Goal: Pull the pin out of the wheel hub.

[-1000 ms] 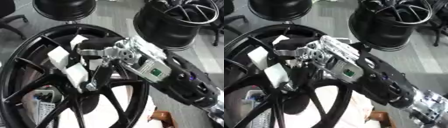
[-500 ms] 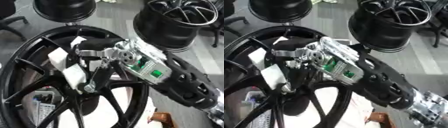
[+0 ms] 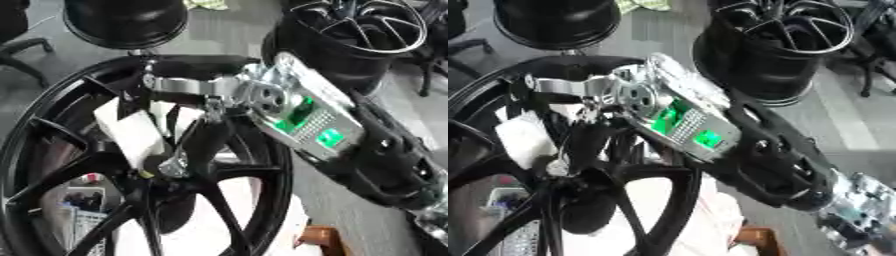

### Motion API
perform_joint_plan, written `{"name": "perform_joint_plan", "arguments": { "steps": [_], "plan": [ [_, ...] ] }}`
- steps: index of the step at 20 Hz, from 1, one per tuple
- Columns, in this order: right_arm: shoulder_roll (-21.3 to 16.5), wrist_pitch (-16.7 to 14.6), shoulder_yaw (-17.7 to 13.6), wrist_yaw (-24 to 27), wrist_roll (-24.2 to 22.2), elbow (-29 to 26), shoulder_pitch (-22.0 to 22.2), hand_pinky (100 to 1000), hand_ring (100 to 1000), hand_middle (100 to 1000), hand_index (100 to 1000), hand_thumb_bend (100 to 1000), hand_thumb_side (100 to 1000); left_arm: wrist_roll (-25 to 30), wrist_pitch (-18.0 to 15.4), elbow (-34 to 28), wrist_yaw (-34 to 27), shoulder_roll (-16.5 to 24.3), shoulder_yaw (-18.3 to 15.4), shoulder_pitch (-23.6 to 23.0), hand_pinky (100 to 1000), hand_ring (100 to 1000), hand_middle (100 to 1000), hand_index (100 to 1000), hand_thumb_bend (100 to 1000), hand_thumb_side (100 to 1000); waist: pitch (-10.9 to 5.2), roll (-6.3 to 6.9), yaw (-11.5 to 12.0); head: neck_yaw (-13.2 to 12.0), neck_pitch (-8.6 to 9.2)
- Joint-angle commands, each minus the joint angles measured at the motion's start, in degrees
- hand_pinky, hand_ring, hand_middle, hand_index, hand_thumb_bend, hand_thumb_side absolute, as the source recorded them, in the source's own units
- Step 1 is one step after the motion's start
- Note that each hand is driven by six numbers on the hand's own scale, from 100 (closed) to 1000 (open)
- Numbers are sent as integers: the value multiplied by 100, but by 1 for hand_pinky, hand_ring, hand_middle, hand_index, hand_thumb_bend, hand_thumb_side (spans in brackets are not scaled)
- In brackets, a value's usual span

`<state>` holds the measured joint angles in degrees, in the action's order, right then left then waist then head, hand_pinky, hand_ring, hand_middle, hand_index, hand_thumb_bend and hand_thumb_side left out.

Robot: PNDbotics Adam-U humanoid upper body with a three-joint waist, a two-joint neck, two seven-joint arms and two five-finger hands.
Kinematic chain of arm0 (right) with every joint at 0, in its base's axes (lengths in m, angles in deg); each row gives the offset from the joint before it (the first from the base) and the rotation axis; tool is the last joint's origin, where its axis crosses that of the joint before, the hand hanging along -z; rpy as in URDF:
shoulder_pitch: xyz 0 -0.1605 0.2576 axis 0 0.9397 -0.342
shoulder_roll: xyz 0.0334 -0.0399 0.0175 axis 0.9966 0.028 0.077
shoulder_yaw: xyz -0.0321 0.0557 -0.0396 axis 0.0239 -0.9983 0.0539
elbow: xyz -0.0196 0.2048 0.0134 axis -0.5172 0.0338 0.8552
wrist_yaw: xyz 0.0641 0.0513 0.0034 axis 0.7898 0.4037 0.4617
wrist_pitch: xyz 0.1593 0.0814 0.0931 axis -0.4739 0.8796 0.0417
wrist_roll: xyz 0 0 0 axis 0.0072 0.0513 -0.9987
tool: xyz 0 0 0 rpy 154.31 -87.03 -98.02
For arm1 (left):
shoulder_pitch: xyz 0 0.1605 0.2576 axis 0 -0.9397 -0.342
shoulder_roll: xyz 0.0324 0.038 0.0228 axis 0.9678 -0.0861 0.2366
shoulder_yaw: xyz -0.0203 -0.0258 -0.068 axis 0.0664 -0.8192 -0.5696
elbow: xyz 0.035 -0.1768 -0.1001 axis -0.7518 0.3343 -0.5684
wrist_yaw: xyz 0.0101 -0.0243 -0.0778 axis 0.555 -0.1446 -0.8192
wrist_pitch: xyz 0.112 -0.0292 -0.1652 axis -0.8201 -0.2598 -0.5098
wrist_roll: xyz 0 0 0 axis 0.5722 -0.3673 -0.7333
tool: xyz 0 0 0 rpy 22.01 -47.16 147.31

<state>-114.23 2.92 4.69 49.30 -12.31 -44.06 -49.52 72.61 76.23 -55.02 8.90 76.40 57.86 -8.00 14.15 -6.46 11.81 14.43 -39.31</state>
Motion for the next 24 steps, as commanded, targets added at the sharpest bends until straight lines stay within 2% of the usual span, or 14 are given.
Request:
{"name": "perform_joint_plan", "arguments": {
  "steps": [1,5,9,13,18,19,20,21,22,24],
  "plan": [
    [-201,57,-363,238,78,-155,-181,830,766,428,517,108,100,0,13,-77,-27,74,-4,14,742,742,755,794,152,852,-117,59,-20,6,-24],
    [-466,-54,-833,557,410,-158,-270,831,766,428,521,100,100,-12,2,-83,-34,78,-30,-24,742,740,755,794,150,845,-153,63,-87,-68,-52],
    [-945,-136,-1316,884,754,-158,-166,833,767,432,526,100,100,-14,-17,-92,-23,98,-57,-74,741,738,754,794,148,840,-189,54,-185,-154,-57],
    [-1510,-62,-1847,1235,1106,-158,147,837,768,435,529,100,100,-68,-52,-96,15,140,-137,-185,742,738,754,794,145,839,-235,26,-383,-332,-118],
    [-2217,237,-2551,1409,1541,-157,822,837,767,438,532,100,100,-178,-124,-120,112,190,-263,-332,742,737,754,794,136,834,-217,11,-682,-692,-175],
    [-2705,260,-2771,1538,1778,-157,1242,836,767,440,534,100,100,-184,-134,-130,124,188,-260,-334,742,737,754,794,135,834,-205,25,-657,-683,-176],
    [-3241,182,-3062,1895,2182,-158,1827,836,767,449,542,100,100,-171,-134,-139,127,178,-232,-316,742,736,754,794,133,833,-190,41,-603,-646,-169],
    [-3584,95,-3317,2258,2617,-158,2390,835,767,450,543,100,100,-159,-134,-146,130,173,-215,-304,742,736,754,794,131,832,-175,52,-572,-628,-158],
    [-3776,34,-3515,2561,3038,-158,2898,834,767,453,546,101,100,-151,-137,-153,134,170,-206,-297,742,736,754,794,129,830,-161,62,-561,-634,-142],
    [-3874,-23,-3814,2917,3767,-158,3748,833,766,455,549,100,100,-145,-150,-165,144,165,-208,-293,742,736,754,794,126,828,-136,80,-562,-671,-103]
  ]
}}
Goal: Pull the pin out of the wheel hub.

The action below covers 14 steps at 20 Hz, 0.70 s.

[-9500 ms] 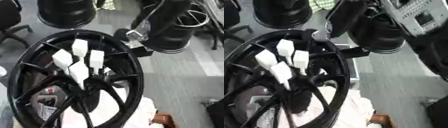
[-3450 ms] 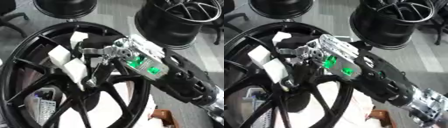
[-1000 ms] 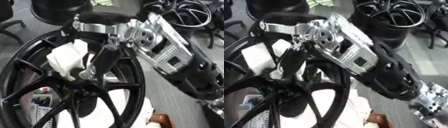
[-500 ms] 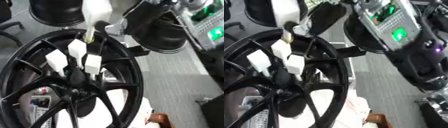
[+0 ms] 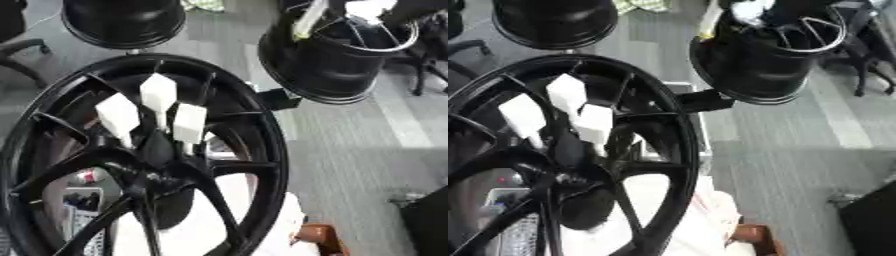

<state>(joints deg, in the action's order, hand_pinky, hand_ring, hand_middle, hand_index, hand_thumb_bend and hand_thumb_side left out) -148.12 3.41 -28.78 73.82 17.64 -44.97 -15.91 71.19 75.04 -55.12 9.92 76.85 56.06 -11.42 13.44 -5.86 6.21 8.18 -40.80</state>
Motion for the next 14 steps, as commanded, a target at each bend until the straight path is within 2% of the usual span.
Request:
{"name": "perform_joint_plan", "arguments": {
  "steps": [1,3,7,9,12,13,14],
  "plan": [
    [-441,-49,-596,553,1085,-68,736,832,766,455,550,100,100,-9,-39,-159,48,115,-38,44,742,736,754,794,125,827,-54,31,-11,-73,64],
    [-265,38,-824,624,1634,-68,1354,832,766,460,556,101,100,-21,-57,-170,64,113,-54,32,742,735,754,793,122,825,-32,45,-28,-100,87],
    [132,356,-1149,464,2365,-68,2230,836,769,478,576,137,100,-42,-89,-195,84,111,-73,19,743,735,755,793,116,816,-8,72,-60,-157,117],
    [280,501,-1236,348,2553,-68,2481,837,770,481,580,147,100,-52,-98,-203,81,107,-80,18,743,735,754,793,116,815,-5,82,-61,-166,121],
    [338,556,-1258,275,2622,-68,2572,837,770,481,580,147,100,-56,-99,-207,77,106,-80,19,743,735,754,793,116,815,-4,85,-58,-166,122],
    [387,588,-1280,240,2649,-23,2623,849,787,535,635,268,100,-68,-109,-211,80,99,-100,12,743,735,754,793,113,812,15,102,-100,-215,161],
    [495,656,-1306,170,2687,84,2733,849,787,535,635,268,100,-79,-118,-216,87,96,-114,1,743,735,754,793,113,812,20,112,-132,-235,179]
  ]
}}
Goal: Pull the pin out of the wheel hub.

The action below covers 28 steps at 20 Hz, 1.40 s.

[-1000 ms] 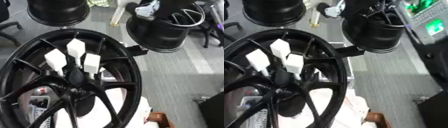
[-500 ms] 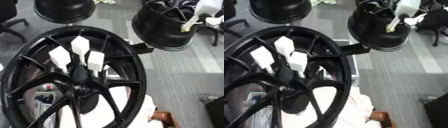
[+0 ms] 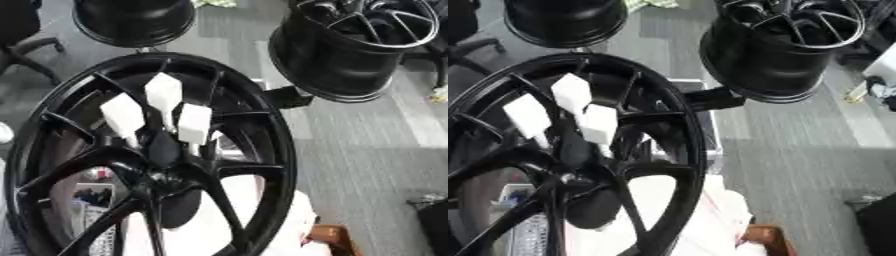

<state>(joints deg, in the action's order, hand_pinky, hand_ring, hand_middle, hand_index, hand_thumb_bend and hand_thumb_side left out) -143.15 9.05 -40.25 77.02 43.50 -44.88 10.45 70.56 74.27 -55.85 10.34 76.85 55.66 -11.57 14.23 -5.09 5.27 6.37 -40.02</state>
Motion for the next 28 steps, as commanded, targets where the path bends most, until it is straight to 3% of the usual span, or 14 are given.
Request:
{"name": "perform_joint_plan", "arguments": {
  "steps": [1,5,8,12,17,23,28],
  "plan": [
    [93,176,-181,-234,119,212,234,861,814,619,698,358,100,-16,-44,-147,49,98,-71,13,744,735,754,793,112,812,-58,39,-43,-53,126],
    [202,558,-222,-617,-96,778,498,880,885,806,805,448,133,6,-35,-142,49,96,-39,14,744,734,754,793,111,814,-70,52,8,20,169],
    [221,863,-179,-924,-392,878,478,894,920,865,841,489,133,14,-32,-135,58,101,-33,6,745,735,755,793,112,818,-68,52,4,46,142],
    [270,1067,-232,-1333,-800,797,468,897,924,868,850,515,100,8,-32,-126,67,100,-37,-1,745,744,755,793,114,820,-70,50,-6,76,125],
    [326,1111,-356,-1790,-1058,667,391,887,892,816,818,454,144,13,-29,-124,73,102,-31,-10,746,749,755,792,114,819,-82,48,-15,51,96],
    [305,1018,-337,-1995,-635,33,215,878,848,738,782,292,292,24,-33,-131,68,105,-26,-15,746,749,754,792,112,815,-93,51,-12,-48,52],
    [49,631,0,-1935,-348,-73,-229,878,843,729,776,270,316,47,-30,-140,53,102,-7,-8,747,749,754,792,112,814,-99,53,20,-43,21]
  ]
}}
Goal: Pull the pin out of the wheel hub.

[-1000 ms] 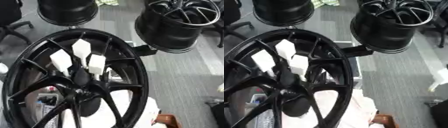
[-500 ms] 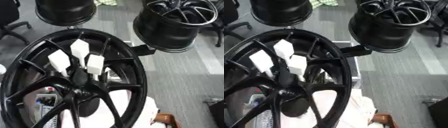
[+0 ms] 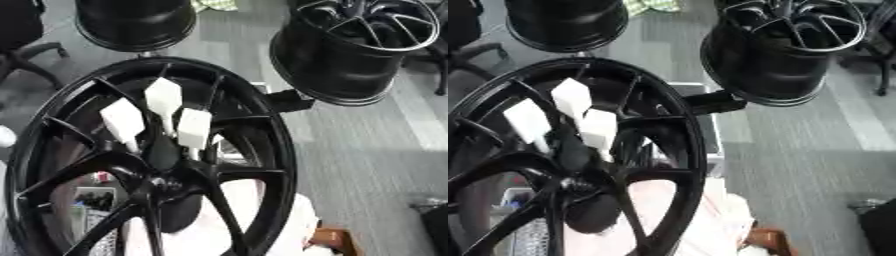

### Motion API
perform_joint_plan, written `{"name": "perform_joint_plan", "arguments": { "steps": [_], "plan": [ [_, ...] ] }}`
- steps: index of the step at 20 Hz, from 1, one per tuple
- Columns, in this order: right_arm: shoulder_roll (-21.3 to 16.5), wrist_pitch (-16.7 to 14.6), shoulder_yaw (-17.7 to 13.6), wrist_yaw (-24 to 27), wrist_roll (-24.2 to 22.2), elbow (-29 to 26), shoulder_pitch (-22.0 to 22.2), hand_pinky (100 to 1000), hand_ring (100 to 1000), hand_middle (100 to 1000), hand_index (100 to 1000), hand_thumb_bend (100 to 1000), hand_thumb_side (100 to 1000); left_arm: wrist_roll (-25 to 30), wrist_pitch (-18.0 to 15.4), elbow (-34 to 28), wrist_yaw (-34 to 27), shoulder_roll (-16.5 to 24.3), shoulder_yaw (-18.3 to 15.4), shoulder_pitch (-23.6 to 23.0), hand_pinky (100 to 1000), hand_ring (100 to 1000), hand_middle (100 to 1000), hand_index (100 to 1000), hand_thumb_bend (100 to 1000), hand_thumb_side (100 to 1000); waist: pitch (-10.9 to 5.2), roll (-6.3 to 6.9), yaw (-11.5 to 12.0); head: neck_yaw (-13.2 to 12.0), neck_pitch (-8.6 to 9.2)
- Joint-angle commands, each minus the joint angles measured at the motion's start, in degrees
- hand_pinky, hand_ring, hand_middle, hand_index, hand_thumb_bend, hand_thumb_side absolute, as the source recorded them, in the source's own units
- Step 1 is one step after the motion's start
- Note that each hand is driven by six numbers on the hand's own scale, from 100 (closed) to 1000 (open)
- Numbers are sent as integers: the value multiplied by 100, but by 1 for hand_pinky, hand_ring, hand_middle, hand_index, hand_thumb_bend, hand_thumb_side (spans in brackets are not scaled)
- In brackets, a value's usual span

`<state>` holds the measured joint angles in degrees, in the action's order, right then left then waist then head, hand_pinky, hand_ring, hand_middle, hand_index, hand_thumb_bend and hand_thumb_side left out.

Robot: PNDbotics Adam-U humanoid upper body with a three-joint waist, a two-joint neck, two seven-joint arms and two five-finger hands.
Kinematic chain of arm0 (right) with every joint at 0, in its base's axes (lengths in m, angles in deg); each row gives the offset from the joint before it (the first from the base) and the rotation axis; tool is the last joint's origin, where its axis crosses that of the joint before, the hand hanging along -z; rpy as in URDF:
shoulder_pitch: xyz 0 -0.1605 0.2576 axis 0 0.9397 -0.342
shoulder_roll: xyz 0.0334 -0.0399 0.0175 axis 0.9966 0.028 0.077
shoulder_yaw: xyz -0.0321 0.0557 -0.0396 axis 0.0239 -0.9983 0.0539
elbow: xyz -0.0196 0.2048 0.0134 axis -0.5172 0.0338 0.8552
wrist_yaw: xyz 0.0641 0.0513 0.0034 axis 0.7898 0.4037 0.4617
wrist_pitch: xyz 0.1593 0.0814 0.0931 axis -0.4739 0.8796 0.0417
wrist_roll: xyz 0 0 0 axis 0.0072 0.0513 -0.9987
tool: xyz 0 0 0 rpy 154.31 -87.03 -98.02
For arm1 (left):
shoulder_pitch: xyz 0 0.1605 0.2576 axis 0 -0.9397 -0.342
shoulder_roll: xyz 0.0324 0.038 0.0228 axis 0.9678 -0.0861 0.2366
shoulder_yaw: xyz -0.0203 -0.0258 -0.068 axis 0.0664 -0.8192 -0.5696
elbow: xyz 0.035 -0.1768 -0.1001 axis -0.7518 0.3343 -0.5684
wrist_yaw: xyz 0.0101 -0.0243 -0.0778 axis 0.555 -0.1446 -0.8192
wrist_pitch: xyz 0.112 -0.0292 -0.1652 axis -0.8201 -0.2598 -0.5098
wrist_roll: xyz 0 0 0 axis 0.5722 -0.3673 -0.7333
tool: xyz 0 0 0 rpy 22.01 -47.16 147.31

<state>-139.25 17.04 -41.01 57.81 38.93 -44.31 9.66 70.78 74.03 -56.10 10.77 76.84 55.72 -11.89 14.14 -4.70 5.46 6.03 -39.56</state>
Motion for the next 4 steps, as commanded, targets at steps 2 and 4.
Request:
{"name": "perform_joint_plan", "arguments": {
  "steps": [2,4],
  "plan": [
    [-459,-352,207,-22,87,-133,-333,879,842,727,775,277,313,37,-1,-121,3,104,-4,22,747,750,754,792,112,814,-96,12,7,0,-37],
    [-556,-529,297,-50,8,-133,-453,881,841,726,773,286,308,47,5,-123,-2,107,4,20,747,750,754,792,112,814,-105,10,13,9,-39]
  ]
}}
